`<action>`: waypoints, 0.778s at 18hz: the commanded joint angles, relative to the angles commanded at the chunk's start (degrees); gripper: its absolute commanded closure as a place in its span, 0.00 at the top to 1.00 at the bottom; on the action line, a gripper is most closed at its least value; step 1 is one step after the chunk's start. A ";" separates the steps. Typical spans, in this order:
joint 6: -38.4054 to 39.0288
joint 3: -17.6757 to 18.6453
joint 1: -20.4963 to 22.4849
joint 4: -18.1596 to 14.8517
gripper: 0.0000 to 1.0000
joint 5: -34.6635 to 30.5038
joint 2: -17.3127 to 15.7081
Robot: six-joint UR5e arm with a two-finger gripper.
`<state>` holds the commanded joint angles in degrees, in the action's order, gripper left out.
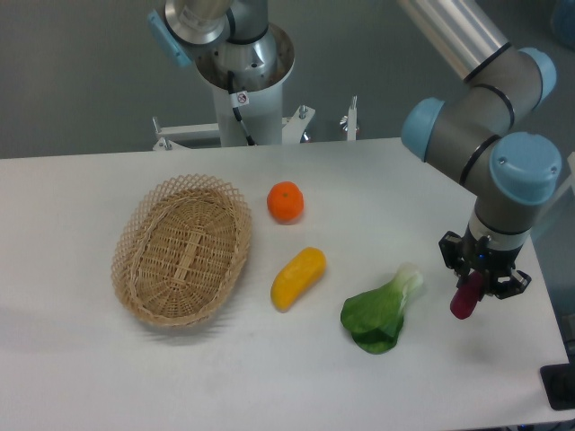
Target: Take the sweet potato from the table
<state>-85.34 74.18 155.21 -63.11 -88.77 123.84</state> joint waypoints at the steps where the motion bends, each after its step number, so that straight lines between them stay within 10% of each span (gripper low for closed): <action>1: 0.00 0.00 0.00 0.00 0.30 0.00 0.00; 14: 0.26 0.70 0.00 0.35 0.30 -0.26 -0.09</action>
<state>-85.08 74.88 155.21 -62.75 -89.03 123.75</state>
